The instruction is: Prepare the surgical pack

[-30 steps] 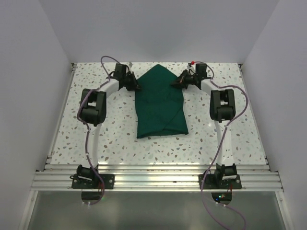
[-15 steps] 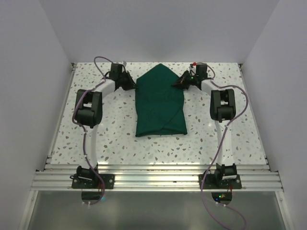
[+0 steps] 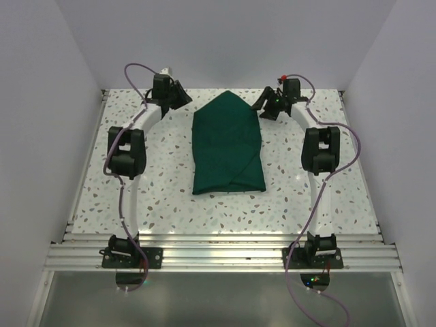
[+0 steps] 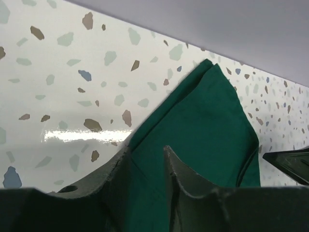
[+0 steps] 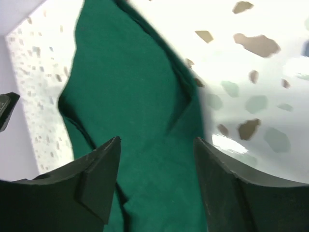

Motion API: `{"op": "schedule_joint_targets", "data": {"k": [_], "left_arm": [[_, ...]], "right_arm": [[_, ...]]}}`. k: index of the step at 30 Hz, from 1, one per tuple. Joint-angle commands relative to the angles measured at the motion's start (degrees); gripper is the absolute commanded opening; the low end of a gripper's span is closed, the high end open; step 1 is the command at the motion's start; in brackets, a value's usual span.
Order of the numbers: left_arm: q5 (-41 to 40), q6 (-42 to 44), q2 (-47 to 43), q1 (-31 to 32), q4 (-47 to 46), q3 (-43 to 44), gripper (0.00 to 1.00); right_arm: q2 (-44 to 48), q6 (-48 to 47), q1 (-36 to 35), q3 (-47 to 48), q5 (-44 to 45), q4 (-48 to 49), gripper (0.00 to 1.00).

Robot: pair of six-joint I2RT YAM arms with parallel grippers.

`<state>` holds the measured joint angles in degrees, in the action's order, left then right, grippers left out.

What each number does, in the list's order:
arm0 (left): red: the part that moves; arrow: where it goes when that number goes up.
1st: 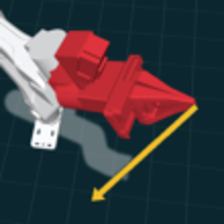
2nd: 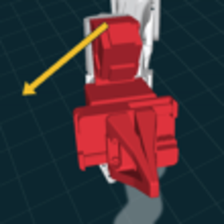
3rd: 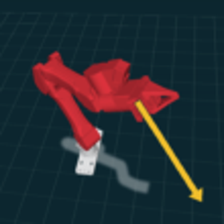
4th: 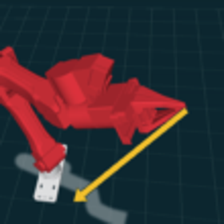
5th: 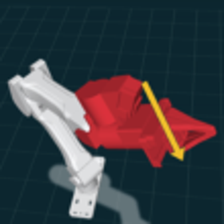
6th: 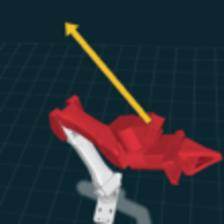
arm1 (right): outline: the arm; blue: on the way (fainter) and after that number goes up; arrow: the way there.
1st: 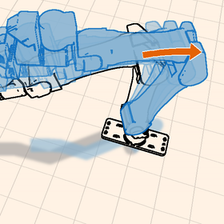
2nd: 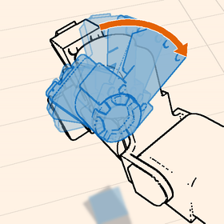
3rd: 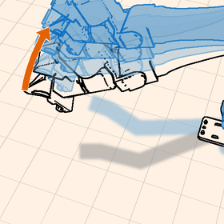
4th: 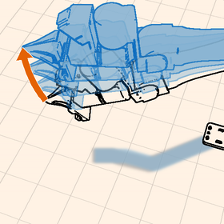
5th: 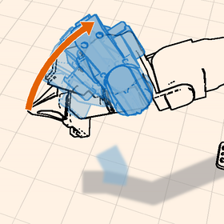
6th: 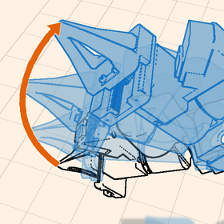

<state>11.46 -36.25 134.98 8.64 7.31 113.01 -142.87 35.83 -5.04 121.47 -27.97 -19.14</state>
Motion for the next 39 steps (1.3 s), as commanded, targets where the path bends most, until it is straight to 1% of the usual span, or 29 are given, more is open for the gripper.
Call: {"op": "schedule_joint_targets", "data": {"k": [1,3,6,8,12,16,18,22,25,29,34,36,38,39], "left_arm": [[-0.65,-1.36,2.92,-0.12,-3.61,-1.38,0.38],[0.13,-2.15,4.76,-0.12,-5.19,-1.39,0.41],[1.28,-3.65,7.49,-0.03,-5.46,0.01,0.41],[1.63,-4.53,8.20,0.14,-5.99,-0.07,0.41],[2.07,-5.67,9.86,0.58,-8.81,0.10,0.42],[4.44,-6.46,13.20,0.58,-8.45,3.44,0.43],[6.29,-7.17,14.35,0.67,-8.28,4.23,0.45],[9.27,-7.17,14.09,1.29,-10.56,2.39,0.45],[10.94,-5.86,14.00,1.64,-9.86,2.65,0.45],[14.19,-3.57,13.65,1.64,-8.02,2.57,0.41],[14.03,-1.98,12.24,1.64,-7.40,0.28,0.38],[14.11,-1.72,12.50,1.64,-7.40,1.15,0.34],[13.33,-0.67,13.11,1.55,-4.07,2.56,0.30],[13.32,-0.49,13.21,1.55,-3.89,3.43,0.26]], "right_arm": [[0.14,-5.42,0.73,3.41,4.41,-5.38,0.67],[-2.06,-6.12,0.73,4.39,3.19,-4.69,0.69],[-5.66,-6.83,0.99,7.02,1.96,-5.64,0.69],[-7.50,-7.62,1.00,9.30,-0.50,-5.91,0.68],[-11.37,-8.76,1.08,11.24,-1.04,-6.61,0.68],[-14.71,-7.89,1.00,14.93,-2.62,-7.14,0.65],[-15.42,-7.80,0.73,15.55,-3.93,-7.06,0.63],[-15.42,-9.55,-0.14,15.02,-4.11,-7.23,0.59],[-15.86,-10.69,-0.76,16.51,-3.59,-9.16,0.57],[-15.08,-11.14,-1.03,15.47,-4.29,-9.34,0.52],[-14.72,-12.45,-1.82,15.02,-4.38,-9.78,0.48],[-15.42,-12.11,-1.82,15.72,-4.38,-9.87,0.45],[-15.77,-11.49,-1.82,16.78,-4.55,-9.78,0.42],[-15.77,-11.23,-1.90,16.87,-4.55,-9.52,0.41]]}}
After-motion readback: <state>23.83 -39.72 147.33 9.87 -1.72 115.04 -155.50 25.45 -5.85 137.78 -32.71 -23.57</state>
